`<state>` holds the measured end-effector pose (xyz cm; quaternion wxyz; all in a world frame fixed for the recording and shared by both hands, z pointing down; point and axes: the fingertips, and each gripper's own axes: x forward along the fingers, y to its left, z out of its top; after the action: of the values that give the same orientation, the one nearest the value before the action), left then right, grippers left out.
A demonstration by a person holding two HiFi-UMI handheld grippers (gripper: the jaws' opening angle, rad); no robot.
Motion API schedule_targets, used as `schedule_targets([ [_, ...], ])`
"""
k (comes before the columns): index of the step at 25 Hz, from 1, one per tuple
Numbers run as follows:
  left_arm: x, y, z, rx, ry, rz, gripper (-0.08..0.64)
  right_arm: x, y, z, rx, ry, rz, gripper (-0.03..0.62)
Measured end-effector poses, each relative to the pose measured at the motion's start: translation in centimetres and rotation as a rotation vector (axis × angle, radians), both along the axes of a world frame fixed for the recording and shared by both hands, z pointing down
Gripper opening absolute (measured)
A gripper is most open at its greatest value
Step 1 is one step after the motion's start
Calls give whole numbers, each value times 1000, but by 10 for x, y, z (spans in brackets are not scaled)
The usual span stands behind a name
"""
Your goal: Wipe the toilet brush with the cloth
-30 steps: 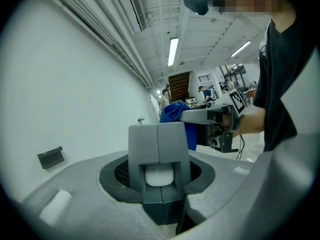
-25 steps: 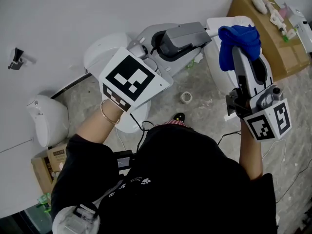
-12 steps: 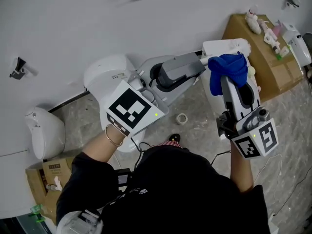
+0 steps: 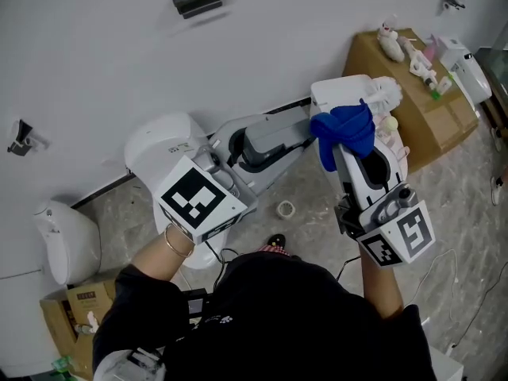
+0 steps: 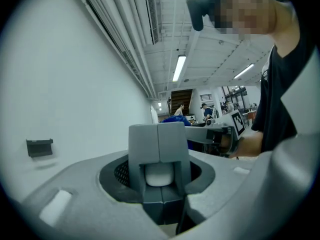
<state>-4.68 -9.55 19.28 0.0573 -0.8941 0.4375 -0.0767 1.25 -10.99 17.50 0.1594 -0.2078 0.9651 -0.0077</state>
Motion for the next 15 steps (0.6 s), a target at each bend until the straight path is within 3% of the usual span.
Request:
schedule_targets([
  [15,15,10,-18,18,49,56,169,-4,8,-10,54,3,-2,67],
])
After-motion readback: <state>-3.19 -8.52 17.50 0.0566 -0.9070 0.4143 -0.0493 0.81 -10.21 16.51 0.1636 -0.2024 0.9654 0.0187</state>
